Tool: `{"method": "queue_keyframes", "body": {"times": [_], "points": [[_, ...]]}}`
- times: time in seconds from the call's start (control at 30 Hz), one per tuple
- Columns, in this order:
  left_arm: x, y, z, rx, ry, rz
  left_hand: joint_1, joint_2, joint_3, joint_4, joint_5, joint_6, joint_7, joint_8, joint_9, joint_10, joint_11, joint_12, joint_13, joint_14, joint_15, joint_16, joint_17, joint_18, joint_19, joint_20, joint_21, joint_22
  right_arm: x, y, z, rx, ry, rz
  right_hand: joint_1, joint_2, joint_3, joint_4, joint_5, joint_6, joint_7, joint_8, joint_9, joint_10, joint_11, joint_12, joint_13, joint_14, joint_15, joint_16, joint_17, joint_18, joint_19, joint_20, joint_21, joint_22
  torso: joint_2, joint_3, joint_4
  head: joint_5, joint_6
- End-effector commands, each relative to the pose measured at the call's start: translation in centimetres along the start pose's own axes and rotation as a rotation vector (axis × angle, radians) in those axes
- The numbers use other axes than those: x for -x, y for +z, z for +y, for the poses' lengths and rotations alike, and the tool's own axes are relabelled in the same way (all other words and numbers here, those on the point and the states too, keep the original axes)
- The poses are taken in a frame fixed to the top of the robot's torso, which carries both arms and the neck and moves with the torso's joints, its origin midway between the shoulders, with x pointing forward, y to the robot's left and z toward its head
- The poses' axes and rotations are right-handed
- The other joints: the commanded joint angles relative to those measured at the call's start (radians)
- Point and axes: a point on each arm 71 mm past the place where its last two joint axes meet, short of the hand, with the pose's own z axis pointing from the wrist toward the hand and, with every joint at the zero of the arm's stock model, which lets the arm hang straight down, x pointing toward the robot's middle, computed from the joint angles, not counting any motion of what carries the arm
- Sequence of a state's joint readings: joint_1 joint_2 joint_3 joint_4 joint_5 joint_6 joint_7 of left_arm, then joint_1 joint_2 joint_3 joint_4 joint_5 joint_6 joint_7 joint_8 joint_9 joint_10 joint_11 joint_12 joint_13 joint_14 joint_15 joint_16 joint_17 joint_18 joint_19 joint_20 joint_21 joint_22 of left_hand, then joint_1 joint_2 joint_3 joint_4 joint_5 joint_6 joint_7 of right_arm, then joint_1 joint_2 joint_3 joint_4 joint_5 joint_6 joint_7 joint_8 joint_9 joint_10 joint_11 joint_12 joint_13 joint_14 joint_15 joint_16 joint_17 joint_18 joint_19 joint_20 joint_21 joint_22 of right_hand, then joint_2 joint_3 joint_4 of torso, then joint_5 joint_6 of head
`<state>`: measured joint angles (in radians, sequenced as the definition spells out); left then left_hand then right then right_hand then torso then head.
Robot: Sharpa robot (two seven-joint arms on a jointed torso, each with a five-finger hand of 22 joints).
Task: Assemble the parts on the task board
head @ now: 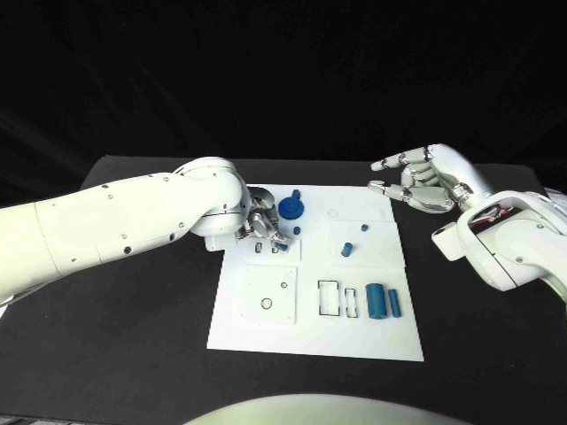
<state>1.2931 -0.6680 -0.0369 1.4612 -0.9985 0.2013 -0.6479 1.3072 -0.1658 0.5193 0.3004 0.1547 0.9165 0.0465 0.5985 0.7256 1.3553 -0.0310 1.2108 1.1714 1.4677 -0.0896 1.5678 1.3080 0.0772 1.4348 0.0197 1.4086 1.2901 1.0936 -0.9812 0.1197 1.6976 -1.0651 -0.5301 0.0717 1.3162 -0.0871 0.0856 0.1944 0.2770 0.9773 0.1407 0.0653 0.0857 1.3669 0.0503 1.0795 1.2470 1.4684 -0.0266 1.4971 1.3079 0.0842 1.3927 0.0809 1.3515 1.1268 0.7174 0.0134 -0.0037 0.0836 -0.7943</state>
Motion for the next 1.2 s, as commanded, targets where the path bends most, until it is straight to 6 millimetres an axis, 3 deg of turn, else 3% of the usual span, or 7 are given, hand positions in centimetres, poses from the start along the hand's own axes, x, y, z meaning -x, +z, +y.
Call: {"method": "queue_keyframes", "body": {"times": [0.03,0.23,0.4,0.63,1.2], "points": [[0.2,-0.4,0.1,-0.023,-0.071,-0.05,-0.014,-0.003,0.18,-0.172,-0.003,0.002,-0.006,0.006,0.005,0.014,0.0,0.002,0.007,0.103,0.004,0.003,0.263,-0.016,0.001,0.007,0.004,0.006,-0.2,0.0,0.0,0.004,0.004,0.018,0.012,0.0,-0.005,-0.002,0.006,0.006,0.0,0.005,0.001,-0.008,0.001,-0.001,0.0,0.073,0.003,-0.005,0.128,0.001,-0.007,-0.001,-0.003,-0.001,-0.001,0.0024,0.0027,0.001,0.005],[0.0,-0.9,1.2,-0.023,-0.111,-0.117,-0.02,-0.009,0.196,-0.183,-0.004,0.004,-0.006,0.007,0.01,0.019,-0.001,0.008,0.012,0.103,0.004,0.003,0.263,-0.017,0.005,0.007,0.008,0.015,-0.2,0.0,-0.1,0.0,0.004,0.019,0.01,0.002,-0.007,0.0,0.007,0.006,0.0,0.005,0.001,-0.007,0.002,0.001,0.001,0.073,0.003,-0.004,0.13,0.001,-0.007,-0.001,-0.003,0.001,-0.002,0.0062,0.0037,0.003,0.003],[-0.3,-1.0,1.8,-0.023,-0.104,-0.179,-0.022,-0.013,0.202,-0.188,-0.005,0.006,-0.006,0.008,0.011,0.022,-0.001,0.013,0.017,0.103,0.004,0.003,0.263,-0.019,0.008,0.007,0.011,0.02,-0.1,-0.1,-0.2,-0.004,0.005,0.017,0.009,0.003,-0.007,0.001,0.007,0.006,0.0,0.005,0.001,-0.007,0.002,0.001,0.001,0.073,0.003,-0.004,0.131,0.001,-0.007,-0.001,-0.003,0.0,-0.003,0.0059,0.006,0.003,0.0],[-1.0,-0.7,2.2,-0.012,-0.062,-0.227,-0.025,-0.017,0.207,-0.191,-0.005,0.007,-0.007,0.008,0.013,0.027,-0.001,0.019,0.024,0.103,0.003,0.003,0.263,-0.021,0.014,0.006,0.018,0.031,-0.1,-0.1,-0.2,-0.003,0.005,0.016,0.009,0.003,-0.007,0.001,0.008,0.006,0.0,0.005,0.001,-0.008,0.001,-0.002,-0.001,0.073,0.003,-0.005,0.129,0.001,-0.007,-0.001,-0.003,0.0,-0.003,0.0052,0.0047,0.004,0.001],[-2.2,-0.2,2.1,0.005,0.025,-0.149,-0.027,-0.02,0.214,-0.195,-0.005,0.009,-0.007,0.008,0.014,0.031,-0.002,0.024,0.029,0.103,0.003,0.003,0.263,-0.022,0.017,0.006,0.021,0.036,-0.1,-0.1,-0.2,-0.003,0.006,0.024,0.009,0.003,-0.007,0.001,0.008,0.006,0.0,0.005,0.001,-0.008,0.001,-0.002,-0.001,0.073,0.003,-0.005,0.129,0.001,-0.007,-0.001,-0.003,0.0,-0.001,0.0053,0.0034,0.007,-0.007]]}}
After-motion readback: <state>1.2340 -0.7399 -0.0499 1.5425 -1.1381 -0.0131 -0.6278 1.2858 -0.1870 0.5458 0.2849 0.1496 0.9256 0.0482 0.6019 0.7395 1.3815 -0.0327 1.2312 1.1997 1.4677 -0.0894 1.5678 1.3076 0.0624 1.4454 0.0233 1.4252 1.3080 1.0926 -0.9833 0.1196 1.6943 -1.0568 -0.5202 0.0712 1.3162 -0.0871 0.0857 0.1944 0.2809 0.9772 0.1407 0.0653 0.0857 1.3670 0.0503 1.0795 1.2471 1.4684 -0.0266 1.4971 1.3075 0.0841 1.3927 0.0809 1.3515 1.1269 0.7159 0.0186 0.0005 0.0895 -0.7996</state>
